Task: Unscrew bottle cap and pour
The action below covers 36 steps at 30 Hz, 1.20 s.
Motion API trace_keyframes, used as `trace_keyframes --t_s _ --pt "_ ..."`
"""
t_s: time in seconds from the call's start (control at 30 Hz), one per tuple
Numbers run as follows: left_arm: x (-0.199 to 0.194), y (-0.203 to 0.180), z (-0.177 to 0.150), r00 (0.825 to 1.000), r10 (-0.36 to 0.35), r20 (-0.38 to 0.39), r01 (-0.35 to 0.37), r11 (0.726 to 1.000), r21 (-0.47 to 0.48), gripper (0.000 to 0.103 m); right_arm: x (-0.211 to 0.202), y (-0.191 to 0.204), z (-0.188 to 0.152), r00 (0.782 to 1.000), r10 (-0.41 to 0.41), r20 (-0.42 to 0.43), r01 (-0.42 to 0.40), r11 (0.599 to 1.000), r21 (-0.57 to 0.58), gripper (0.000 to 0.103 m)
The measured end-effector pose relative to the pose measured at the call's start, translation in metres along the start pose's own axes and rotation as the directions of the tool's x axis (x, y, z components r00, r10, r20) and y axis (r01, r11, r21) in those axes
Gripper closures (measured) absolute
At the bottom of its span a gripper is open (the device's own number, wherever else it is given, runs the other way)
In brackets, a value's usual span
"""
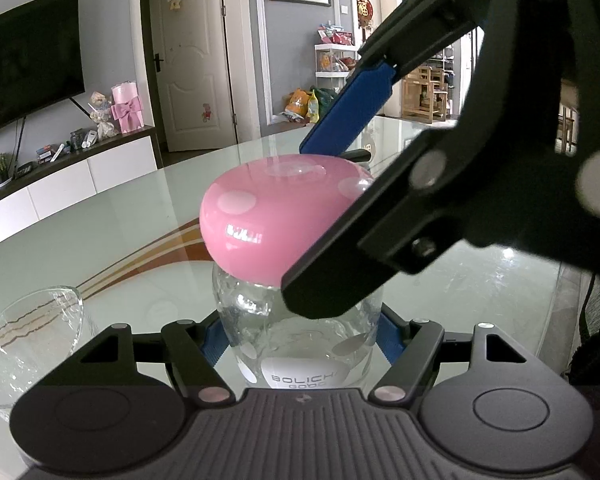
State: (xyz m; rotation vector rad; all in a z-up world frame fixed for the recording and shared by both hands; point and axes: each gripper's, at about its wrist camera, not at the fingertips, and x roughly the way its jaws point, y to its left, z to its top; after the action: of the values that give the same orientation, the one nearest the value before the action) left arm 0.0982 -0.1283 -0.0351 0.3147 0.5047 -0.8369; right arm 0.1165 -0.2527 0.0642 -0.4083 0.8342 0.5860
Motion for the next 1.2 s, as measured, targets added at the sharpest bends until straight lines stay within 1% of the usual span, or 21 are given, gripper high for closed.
trace_keyframes --t_s 0.1,0.4,0.63,0.93,1.2 --pt "0.001 0.000 0.000 1.000 0.000 -0.002 0.000 1.000 0.001 0.028 0.000 0.001 0.000 1.000 0.002 -0.006 -0.002 1.000 0.002 0.038" --pt "0.003 -0.003 0.000 1.000 -0.002 -0.006 0.002 1.000 0.003 0.028 -0.003 -0.002 0.000 1.000 0.023 -0.009 -0.023 1.000 -0.015 0.038" --pt "0.003 -0.005 -0.001 1.000 -0.002 -0.005 0.002 1.000 0.002 0.028 -0.003 -0.005 0.001 0.998 0.066 -0.015 -0.067 0.994 -0.089 0.038" --pt "-0.003 -0.011 -0.008 1.000 0.000 -0.004 0.000 1.000 0.001 0.028 -0.002 -0.009 0.005 0.992 0.119 -0.043 -0.125 0.974 -0.190 0.038" --pt "-0.007 -0.015 -0.011 1.000 0.000 -0.003 0.000 1.000 -0.002 0.028 -0.002 -0.011 0.007 0.986 0.158 -0.059 -0.168 0.944 -0.284 0.038"
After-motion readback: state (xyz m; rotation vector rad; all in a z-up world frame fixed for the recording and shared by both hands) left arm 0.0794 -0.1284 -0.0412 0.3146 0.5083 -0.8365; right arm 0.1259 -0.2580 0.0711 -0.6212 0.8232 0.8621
